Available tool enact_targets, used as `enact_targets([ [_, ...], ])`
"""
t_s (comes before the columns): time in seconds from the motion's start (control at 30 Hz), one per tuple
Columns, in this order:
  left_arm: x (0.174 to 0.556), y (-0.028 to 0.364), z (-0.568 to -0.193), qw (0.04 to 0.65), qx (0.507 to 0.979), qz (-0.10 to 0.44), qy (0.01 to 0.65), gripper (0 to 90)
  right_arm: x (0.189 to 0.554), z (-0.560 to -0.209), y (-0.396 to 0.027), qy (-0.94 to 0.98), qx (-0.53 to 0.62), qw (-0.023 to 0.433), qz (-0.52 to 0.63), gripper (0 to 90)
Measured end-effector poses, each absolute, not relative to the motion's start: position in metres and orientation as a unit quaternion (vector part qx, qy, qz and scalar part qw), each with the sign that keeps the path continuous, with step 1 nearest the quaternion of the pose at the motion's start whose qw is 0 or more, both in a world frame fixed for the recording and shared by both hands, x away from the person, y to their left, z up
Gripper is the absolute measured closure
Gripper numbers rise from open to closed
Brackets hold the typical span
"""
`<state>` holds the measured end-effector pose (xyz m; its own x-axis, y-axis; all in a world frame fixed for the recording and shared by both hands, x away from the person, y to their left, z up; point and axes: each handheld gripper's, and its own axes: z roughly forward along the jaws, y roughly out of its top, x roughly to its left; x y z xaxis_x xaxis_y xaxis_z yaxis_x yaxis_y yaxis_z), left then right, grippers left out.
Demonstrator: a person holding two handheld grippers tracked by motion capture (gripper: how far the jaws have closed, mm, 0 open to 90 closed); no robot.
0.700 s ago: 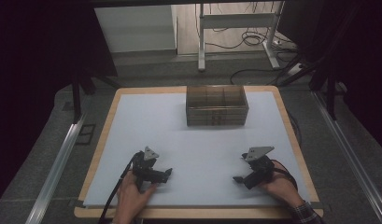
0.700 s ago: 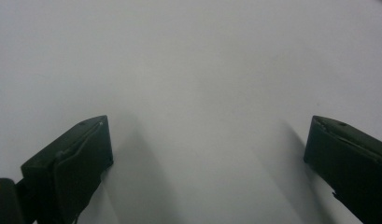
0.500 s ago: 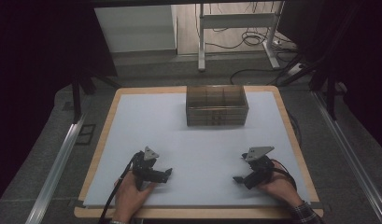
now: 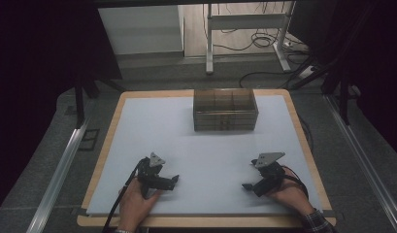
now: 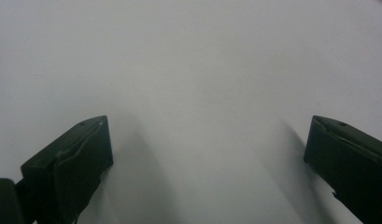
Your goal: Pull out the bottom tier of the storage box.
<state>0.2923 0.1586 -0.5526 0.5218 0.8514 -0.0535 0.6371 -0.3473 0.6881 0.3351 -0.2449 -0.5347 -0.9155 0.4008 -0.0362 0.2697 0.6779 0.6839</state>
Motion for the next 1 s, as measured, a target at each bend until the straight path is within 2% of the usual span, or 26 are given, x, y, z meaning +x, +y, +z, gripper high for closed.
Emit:
enact_targets([
  [0.57, 0.292, 0.159, -0.552, 0.334, 0.806, 0.160, 0.462, 0.0, 0.335, -0.533, -0.245, 0.912, 0.186, 0.090, 0.354, 1.9],
  [1.0, 0.292, 0.159, -0.552, 0.335, 0.806, 0.160, 0.462, 0.0, 0.336, -0.524, -0.248, 0.914, 0.194, 0.096, 0.343, 15.7],
])
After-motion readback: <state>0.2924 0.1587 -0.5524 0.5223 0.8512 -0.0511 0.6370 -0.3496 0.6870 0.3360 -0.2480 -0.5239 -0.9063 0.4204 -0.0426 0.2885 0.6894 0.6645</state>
